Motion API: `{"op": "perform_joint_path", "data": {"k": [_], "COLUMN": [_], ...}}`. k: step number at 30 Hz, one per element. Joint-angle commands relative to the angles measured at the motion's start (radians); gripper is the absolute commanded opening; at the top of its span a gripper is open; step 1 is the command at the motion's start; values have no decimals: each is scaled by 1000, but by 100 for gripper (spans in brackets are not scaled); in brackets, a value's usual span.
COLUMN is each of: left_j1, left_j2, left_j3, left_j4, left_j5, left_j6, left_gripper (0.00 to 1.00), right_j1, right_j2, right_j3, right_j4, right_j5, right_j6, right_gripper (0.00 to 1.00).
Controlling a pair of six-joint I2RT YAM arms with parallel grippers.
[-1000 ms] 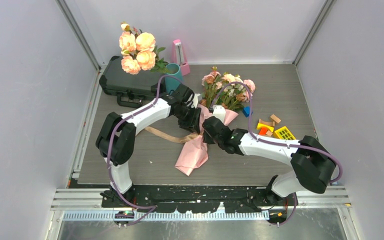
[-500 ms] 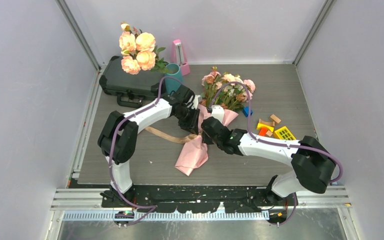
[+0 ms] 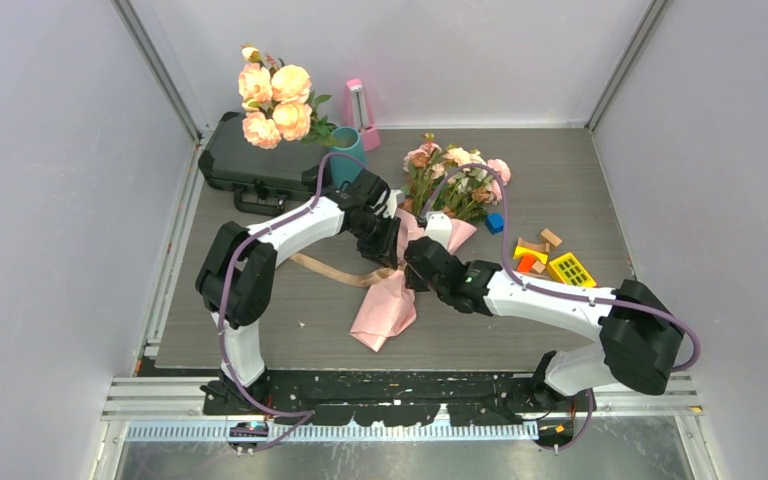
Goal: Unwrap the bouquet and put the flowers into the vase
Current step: Untie the ribbon from the wrapping paper.
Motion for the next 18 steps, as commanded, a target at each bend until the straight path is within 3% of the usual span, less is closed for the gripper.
{"op": "perform_joint_path", "data": {"k": [1,18], "left_j1": [1,2], "left_j2": [-19,-29], "left_j3": [35,31], "left_j4": [10,25], "left_j5": [7,26], "left_j6": [25,38], "left_gripper": [28,36], "right_j1": [13,13], "right_j2": [3,67], "right_j3": [39,54], "right_j4": [15,9], "right_j5": [29,66], "right_j6": [22,33], "right_gripper": [32,31]}}
